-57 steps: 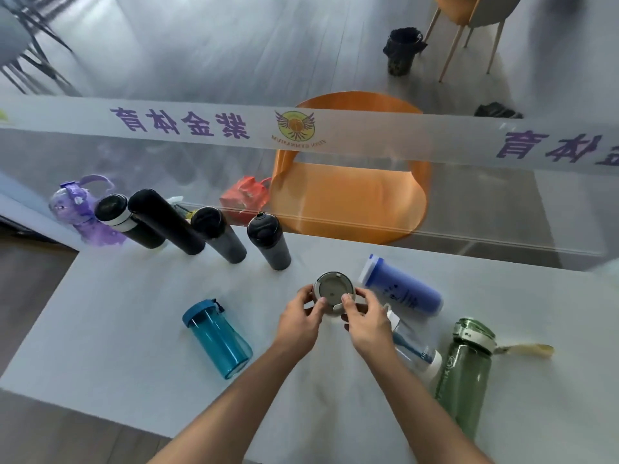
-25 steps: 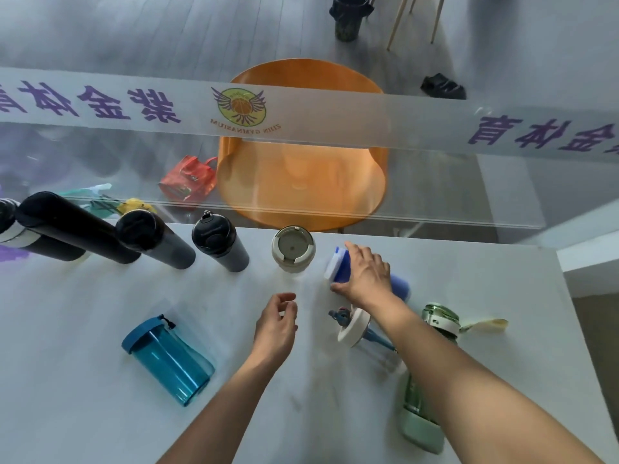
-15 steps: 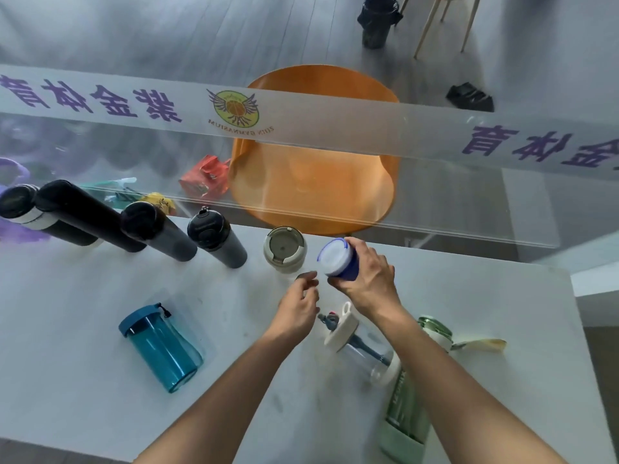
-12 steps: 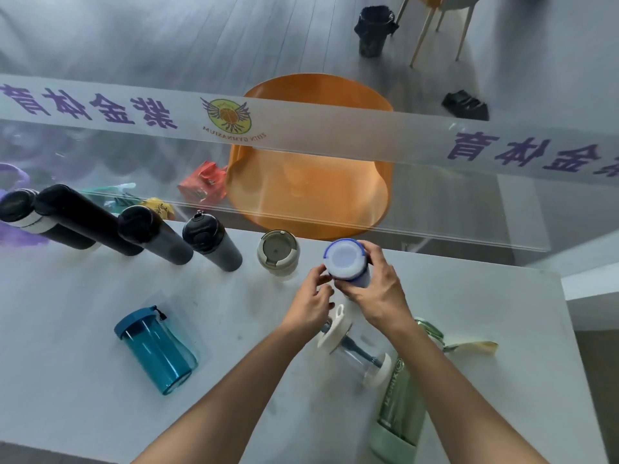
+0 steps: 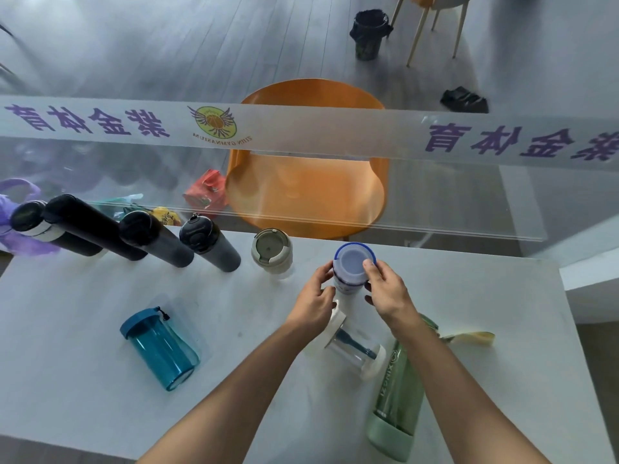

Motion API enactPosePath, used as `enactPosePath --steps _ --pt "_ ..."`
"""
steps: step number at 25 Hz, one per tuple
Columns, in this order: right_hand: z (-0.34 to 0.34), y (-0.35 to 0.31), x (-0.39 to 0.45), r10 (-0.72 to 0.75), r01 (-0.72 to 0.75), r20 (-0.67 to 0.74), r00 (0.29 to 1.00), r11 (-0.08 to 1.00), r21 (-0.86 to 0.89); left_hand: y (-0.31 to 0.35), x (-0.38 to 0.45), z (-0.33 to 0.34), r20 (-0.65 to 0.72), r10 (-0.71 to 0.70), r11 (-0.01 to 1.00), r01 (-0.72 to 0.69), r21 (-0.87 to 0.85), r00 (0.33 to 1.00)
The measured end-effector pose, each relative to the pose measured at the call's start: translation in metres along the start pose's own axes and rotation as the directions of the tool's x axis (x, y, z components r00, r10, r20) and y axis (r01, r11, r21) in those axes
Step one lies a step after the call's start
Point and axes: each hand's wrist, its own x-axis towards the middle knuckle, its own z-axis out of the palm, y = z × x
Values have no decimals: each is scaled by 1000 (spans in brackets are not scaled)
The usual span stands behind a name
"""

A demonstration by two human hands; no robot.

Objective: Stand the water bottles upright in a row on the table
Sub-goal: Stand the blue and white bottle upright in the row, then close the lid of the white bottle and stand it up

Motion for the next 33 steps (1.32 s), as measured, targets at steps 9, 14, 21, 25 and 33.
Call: enactPosePath --steps 9,14,21,25,33 --pt "24 -16 12 -60 61 23 998 997 -54 0 6 -26 -29 14 1000 -14 2 999" --pt "21 -16 13 -65 65 7 998 996 -55 0 9 -21 -5 11 1000 -11 -15 1000" --pt "8 -2 2 -46 37 -139 989 997 -66 -23 9 -31 -131 -9 996 20 85 991" --pt "4 41 -21 8 -50 -128 992 945 -324 -74 -1 -23 -264 -312 932 348 103 913" --pt "28 80 -43 15 30 77 997 834 -551 -90 -25 7 -61 -545 786 485 -384 836"
